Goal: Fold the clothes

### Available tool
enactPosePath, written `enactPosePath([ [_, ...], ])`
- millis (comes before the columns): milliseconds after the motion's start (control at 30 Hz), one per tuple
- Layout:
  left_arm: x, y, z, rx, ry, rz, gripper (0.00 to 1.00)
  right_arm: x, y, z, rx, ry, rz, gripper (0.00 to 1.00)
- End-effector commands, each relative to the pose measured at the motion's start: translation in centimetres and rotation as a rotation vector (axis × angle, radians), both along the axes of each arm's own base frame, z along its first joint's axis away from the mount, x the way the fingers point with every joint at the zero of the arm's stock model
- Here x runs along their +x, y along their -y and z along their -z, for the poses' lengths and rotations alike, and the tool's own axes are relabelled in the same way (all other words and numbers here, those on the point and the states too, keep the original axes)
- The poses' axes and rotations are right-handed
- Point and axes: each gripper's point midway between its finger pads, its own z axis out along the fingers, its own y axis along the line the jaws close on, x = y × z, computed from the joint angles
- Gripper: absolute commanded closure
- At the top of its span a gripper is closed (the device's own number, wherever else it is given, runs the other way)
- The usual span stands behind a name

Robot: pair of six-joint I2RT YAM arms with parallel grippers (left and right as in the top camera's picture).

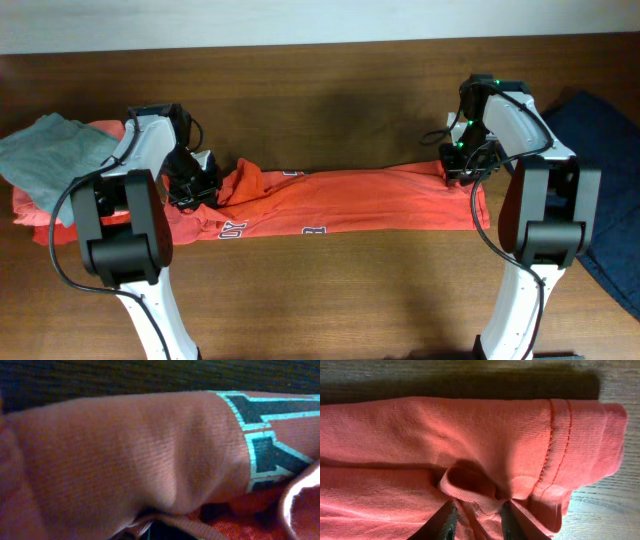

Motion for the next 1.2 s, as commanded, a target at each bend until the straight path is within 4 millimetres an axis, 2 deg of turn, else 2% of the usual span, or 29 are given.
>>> enactPosePath([
  [0, -0.2, -0.1, 1.0, 0.010, -0.003, 0.022, 0.98, 1.2, 0.2, -0.5, -0.004, 0.036, 0.007, 0.64],
  [233, -0.2, -0.1, 1.0, 0.010, -0.002, 0.022, 0.98, 2.8, 0.2, -0.5, -0.007, 0.099, 0.007, 0.63],
  [333, -0.1, -0.1, 1.0, 0.010, 0.001, 0.022, 0.98, 2.7, 0.2, -0.5, -0.005, 0.098, 0.007, 0.62],
  [433, -0.1, -0.1, 1.0, 0.010, 0.002, 0.022, 0.98, 2.8, -0.2, -0.5, 0.016, 0.099, 0.008, 0.57],
  [533, 0.0, -0.1, 1.0, 0.010, 0.005, 0.023, 0.98, 2.7, -0.6, -0.5, 0.016, 0.096, -0.001, 0.58],
  [700, 0.0, -0.2, 1.0, 0.010, 0.004, 0.022, 0.98, 2.6, -1.0, -0.5, 0.017, 0.091, -0.012, 0.71],
  [800, 0.0, -0.2, 1.0, 0.010, 0.004, 0.023, 0.98, 2.3, -1.0, -0.6, 0.017, 0.079, -0.011, 0.96],
  [1000, 0.0, -0.2, 1.0, 0.010, 0.006, 0.023, 0.99, 2.0, -1.0, -0.6, 0.017, 0.066, -0.007, 0.96],
  [1067, 0.4, -0.2, 0.4, 0.005, 0.019, 0.045, 1.00, 2.0, -0.9, -1.0, 0.017, 0.067, -0.004, 0.96],
  [1100, 0.7, -0.2, -0.2, 0.003, 0.030, 0.052, 0.99, 2.2, -0.7, -1.5, 0.016, 0.077, 0.002, 0.96],
  [1167, 2.2, -0.5, -2.2, 0.005, 0.081, 0.059, 1.00, 3.4, 0.3, -4.0, 0.010, 0.140, 0.037, 0.96],
])
